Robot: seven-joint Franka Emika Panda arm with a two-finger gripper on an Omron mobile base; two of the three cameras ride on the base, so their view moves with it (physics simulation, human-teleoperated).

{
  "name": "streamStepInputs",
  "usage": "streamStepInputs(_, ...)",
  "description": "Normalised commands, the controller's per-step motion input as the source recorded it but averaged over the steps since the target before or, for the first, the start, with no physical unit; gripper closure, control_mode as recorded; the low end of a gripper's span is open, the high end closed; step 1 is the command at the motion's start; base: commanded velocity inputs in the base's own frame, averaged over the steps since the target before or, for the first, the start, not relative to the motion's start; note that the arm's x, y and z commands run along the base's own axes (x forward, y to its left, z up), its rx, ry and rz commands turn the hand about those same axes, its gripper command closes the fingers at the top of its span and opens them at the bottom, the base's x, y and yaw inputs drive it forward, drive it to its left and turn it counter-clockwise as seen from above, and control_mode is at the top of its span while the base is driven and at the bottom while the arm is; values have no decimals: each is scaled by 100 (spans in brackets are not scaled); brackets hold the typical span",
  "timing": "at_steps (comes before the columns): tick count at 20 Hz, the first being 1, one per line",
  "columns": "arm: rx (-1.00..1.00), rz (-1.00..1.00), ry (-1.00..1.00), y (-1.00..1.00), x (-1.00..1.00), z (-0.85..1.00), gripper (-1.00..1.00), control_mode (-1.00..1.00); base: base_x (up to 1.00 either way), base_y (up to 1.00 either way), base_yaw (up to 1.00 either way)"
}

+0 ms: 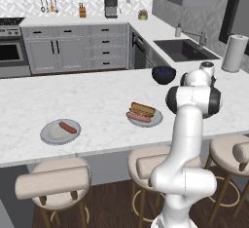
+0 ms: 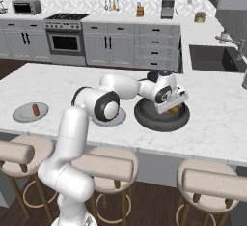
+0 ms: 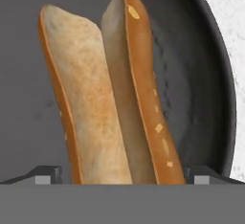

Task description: Place one bun and one sausage from the bowl on each plate.

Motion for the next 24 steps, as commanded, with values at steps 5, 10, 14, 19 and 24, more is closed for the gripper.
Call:
streamStepInputs(5, 0, 2, 0, 0, 3, -6, 100, -100, 0, 0, 0)
streamStepInputs(10, 0, 0, 1, 0, 0, 0, 100, -100, 0, 0, 0)
streamStepInputs(14, 1, 0, -1, 0, -27, 15, 100, -100, 0, 0, 0)
streamStepInputs(19, 6, 0, -7, 7, -54, 78, 100, -100, 0, 0, 0)
streamStepInputs(24, 3, 0, -3, 42, -77, 43, 100, -100, 0, 0, 0)
